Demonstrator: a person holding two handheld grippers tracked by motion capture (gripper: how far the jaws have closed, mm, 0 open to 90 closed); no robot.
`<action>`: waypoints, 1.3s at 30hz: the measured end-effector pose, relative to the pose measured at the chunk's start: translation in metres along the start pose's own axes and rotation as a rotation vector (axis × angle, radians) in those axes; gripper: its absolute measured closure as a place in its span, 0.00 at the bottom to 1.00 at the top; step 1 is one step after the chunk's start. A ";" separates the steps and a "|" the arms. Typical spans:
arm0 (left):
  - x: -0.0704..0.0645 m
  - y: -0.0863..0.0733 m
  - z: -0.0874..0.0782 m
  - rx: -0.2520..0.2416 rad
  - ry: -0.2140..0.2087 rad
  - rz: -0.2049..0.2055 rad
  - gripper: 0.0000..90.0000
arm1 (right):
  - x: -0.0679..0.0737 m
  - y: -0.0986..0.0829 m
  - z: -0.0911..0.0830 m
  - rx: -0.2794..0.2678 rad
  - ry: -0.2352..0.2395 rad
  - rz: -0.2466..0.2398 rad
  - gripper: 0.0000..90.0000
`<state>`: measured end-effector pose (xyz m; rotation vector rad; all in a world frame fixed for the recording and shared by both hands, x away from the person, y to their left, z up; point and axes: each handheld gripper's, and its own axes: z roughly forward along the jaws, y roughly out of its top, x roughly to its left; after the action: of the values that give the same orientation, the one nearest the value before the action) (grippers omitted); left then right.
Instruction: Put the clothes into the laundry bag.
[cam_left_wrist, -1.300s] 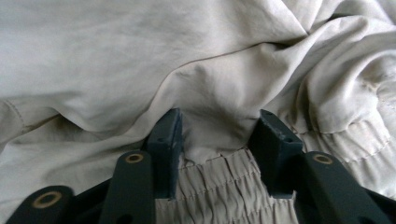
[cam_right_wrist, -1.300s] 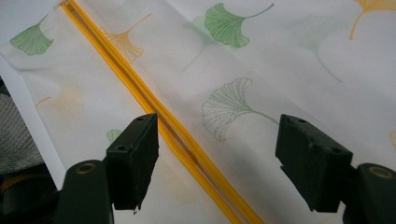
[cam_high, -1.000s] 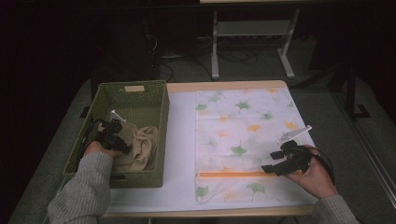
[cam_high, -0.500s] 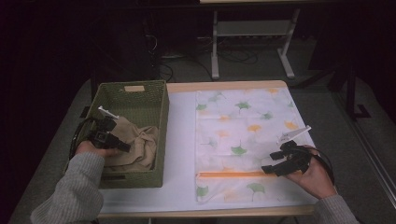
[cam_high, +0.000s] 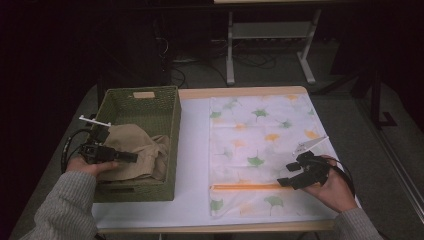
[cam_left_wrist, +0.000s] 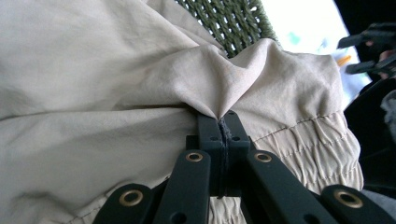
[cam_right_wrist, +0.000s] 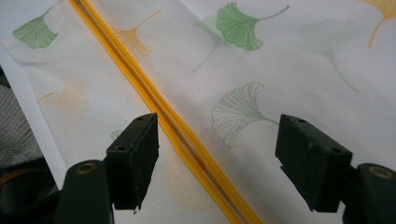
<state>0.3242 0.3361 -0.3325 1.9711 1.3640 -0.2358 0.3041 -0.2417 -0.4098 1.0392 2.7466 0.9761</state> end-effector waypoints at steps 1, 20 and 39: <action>0.002 -0.003 -0.001 -0.014 -0.012 -0.012 1.00 | 0.001 0.001 0.000 -0.003 0.002 -0.010 0.33; 0.000 -0.012 -0.009 -0.076 -0.030 -0.055 0.99 | -0.006 0.013 0.016 0.069 0.057 -0.234 0.67; 0.004 -0.016 -0.009 -0.096 -0.031 -0.077 0.99 | 0.007 0.017 0.041 0.151 0.052 -0.301 0.94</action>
<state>0.3097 0.3482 -0.3351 1.8314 1.4075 -0.2318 0.3192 -0.2056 -0.4323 0.5938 2.9401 0.7724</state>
